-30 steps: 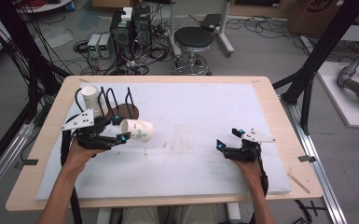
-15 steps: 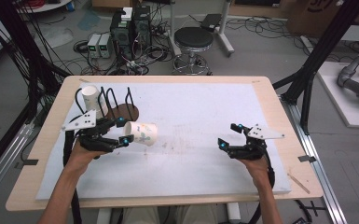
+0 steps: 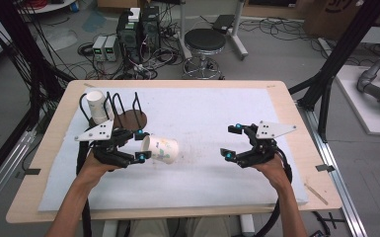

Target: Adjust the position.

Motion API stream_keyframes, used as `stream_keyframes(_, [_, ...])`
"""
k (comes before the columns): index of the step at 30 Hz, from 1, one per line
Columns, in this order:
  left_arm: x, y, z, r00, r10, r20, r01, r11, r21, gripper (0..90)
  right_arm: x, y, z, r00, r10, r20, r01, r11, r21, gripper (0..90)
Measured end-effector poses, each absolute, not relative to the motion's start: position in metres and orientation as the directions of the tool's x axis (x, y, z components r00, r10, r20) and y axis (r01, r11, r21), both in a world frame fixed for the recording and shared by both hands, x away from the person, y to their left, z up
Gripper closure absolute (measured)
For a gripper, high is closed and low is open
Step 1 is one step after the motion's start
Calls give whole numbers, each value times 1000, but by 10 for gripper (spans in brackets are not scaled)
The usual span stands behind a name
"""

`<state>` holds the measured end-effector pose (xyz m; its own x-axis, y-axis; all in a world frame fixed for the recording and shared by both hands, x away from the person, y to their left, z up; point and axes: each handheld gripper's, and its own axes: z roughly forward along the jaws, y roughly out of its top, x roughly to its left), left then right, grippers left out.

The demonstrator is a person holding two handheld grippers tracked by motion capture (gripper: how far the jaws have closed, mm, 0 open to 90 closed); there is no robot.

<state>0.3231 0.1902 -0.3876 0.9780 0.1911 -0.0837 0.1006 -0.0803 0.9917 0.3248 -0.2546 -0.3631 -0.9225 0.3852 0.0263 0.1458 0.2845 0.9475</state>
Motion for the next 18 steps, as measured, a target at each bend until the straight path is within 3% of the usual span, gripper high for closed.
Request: stream_keyframes(18, [318,150,-388,991,108,-73,85,-109,990,361,334,-192,-352,-986,166,36,94,353,931,151])
